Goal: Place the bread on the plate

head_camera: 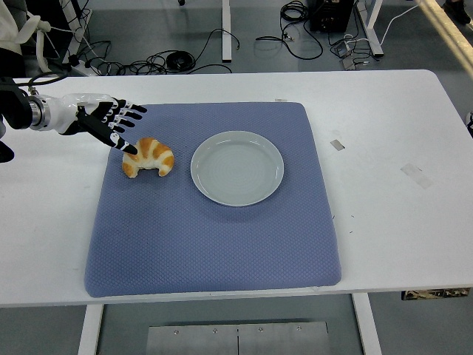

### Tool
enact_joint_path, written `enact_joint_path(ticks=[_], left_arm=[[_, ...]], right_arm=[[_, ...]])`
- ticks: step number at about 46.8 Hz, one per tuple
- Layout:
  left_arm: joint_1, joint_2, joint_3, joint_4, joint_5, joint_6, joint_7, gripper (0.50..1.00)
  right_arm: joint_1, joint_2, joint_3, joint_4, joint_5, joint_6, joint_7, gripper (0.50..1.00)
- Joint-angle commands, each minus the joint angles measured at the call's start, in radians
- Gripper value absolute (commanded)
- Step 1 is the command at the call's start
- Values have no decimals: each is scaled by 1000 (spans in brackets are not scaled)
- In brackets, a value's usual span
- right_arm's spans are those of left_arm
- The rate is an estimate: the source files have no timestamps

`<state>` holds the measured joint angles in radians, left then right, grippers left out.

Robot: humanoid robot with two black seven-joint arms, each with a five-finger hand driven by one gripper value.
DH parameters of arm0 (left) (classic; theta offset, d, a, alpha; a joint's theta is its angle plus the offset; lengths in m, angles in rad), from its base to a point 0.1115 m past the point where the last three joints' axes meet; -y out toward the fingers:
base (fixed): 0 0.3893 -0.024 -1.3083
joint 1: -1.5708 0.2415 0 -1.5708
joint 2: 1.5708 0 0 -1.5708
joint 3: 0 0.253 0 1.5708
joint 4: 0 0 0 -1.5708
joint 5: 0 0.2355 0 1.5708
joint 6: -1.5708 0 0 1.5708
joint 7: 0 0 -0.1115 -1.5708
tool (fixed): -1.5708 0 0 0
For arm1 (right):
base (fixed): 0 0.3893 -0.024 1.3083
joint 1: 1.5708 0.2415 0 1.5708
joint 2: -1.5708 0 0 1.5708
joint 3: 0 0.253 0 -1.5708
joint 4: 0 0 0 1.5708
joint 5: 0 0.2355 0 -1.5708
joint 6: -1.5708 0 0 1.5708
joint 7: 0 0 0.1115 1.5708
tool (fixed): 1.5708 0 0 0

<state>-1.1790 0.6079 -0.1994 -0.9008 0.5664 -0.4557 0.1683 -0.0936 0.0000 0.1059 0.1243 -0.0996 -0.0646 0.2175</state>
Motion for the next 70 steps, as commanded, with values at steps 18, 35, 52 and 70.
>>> enact_joint_path(ticks=[18,35,52,70], left_arm=[[-20,4,69,30,-45,28,-7,992],[-24,0,75,25,24,57,-16,992],[-5,-96,72,36,35,117,-16,992],[-8,-100,86,34,52,71,-12,990]], right_arm=[[0,0,0,0,0,0,0,1000],[0,0,0,0,0,0,0,1000],[0,0,0,0,0,0,0,1000],[0,0,0,0,0,0,0,1000]])
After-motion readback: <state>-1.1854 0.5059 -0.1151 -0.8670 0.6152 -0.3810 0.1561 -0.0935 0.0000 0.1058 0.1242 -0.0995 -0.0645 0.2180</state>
